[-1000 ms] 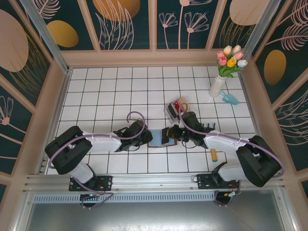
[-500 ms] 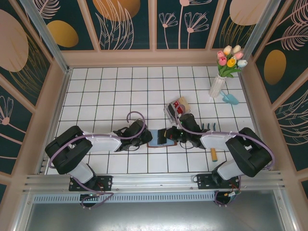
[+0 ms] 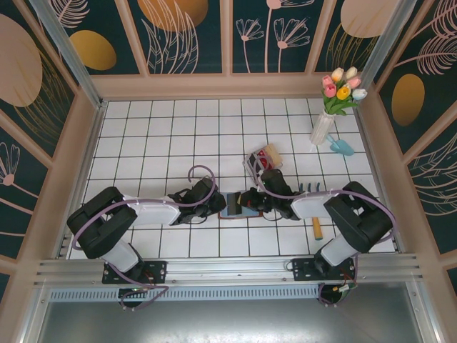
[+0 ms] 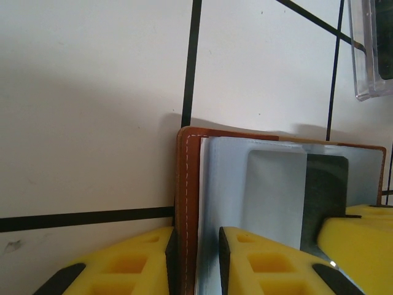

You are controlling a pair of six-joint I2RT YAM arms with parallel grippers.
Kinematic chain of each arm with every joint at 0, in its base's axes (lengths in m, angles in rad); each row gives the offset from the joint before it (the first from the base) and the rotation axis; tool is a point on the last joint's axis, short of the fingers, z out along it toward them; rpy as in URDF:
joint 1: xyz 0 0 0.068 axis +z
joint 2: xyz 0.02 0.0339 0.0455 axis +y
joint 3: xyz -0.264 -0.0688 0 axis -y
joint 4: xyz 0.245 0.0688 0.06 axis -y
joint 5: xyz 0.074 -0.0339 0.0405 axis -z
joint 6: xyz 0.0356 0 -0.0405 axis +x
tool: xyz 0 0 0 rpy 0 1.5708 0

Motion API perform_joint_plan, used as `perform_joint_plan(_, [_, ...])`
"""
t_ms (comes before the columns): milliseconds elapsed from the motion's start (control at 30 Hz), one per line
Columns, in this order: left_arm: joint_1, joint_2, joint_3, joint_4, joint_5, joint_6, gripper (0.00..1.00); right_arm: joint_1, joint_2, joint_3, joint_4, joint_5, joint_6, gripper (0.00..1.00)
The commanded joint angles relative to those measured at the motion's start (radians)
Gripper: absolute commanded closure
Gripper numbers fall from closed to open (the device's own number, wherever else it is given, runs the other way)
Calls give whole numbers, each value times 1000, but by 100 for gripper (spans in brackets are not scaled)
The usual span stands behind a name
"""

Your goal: Put the credit cards into the card holder

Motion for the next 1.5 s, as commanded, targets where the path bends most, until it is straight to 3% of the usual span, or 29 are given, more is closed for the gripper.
perform_joint_plan(0, [1, 32, 2, -9, 7, -4, 73, 38, 52, 44, -20, -30, 18, 96])
perform_joint_plan(133, [1, 32, 2, -12, 6, -5, 73, 48, 65, 76, -61, -24, 14, 91])
perform_joint_plan(400, [0, 25, 0, -28, -6, -8, 73, 39, -53, 135, -343, 126, -78, 73])
perform_joint_plan(800, [1, 32, 2, -11, 9, -3, 74, 51, 49, 160, -238, 10, -59, 91])
perform_joint_plan(1000, [2, 32, 3, -8, 9, -2, 74, 79, 73, 211, -232, -32, -88, 90])
perform_joint_plan(1300, [1, 33, -12, -47, -25, -18, 75, 76, -54, 249, -597, 270, -179, 82])
perform_joint_plan(1467, [1, 42, -20, -47, -28, -19, 76, 61, -18, 227, -709, 388, -181, 83])
